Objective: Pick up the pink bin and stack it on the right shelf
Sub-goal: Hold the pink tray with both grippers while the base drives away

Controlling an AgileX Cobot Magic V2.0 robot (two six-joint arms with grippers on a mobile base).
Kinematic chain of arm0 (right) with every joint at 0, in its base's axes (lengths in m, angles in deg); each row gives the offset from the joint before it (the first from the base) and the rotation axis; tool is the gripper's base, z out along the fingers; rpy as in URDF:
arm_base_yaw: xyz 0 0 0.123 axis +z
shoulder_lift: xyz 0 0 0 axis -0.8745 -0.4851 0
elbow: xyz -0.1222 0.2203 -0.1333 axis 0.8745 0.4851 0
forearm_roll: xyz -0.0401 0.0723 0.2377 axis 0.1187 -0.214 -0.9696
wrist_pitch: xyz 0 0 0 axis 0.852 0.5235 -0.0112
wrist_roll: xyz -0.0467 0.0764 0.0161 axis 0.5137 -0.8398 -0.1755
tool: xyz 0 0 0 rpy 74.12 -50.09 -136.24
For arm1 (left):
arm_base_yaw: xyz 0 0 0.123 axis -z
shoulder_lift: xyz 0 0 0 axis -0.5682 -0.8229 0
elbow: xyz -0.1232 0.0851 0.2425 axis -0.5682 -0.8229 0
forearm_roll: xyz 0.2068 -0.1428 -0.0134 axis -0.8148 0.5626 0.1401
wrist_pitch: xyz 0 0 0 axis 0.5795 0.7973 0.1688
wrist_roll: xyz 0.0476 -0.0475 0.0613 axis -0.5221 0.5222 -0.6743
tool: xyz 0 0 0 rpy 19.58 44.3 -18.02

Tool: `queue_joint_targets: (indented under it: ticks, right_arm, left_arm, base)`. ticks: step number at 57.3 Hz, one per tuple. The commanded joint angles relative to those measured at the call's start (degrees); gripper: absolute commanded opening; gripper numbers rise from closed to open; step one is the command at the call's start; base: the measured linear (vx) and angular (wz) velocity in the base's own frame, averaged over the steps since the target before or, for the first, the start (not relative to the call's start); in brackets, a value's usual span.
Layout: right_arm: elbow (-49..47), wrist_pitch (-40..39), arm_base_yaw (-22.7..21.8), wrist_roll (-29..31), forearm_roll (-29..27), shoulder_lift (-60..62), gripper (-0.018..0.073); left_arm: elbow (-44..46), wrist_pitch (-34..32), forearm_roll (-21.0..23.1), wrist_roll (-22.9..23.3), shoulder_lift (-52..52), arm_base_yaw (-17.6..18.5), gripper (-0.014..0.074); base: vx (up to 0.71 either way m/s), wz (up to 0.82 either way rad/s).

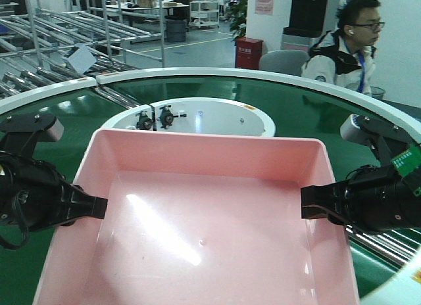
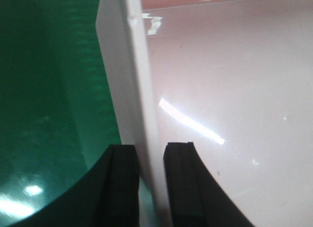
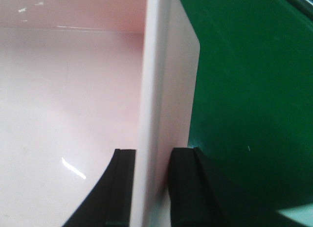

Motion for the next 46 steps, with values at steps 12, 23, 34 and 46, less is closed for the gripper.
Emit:
queue_joint_targets:
  ticks: [12, 23, 34, 46]
  right_arm:
    - [-1.9, -4.9, -0.5, 0.6, -0.8, 1.8, -0.0008]
    - [-1.9, -4.8, -0.5, 0.6, -0.8, 1.8, -0.0008]
    - [-1.9, -4.8, -0.5, 0.6, -0.8, 1.8, -0.0008]
    - [-1.9, -4.8, -0.5, 0.6, -0.8, 1.8, -0.0008]
  left_arm:
    - [1.7, -2.7, 0.8, -1.2, 2.4, 0.0, -0.0002]
    - [1.7, -2.7, 0.8, -1.2, 2.4, 0.0, -0.0002]
    - [1.7, -2.7, 0.8, -1.2, 2.3, 0.0, -0.0001]
    - [1.7, -2.7, 0.8, -1.2, 2.3, 0.0, -0.0001]
  base:
    - [-0.29, -0.31]
    - [-0.25, -0.48]
    - [-0.18, -0.66]
    - [-0.14, -0.8]
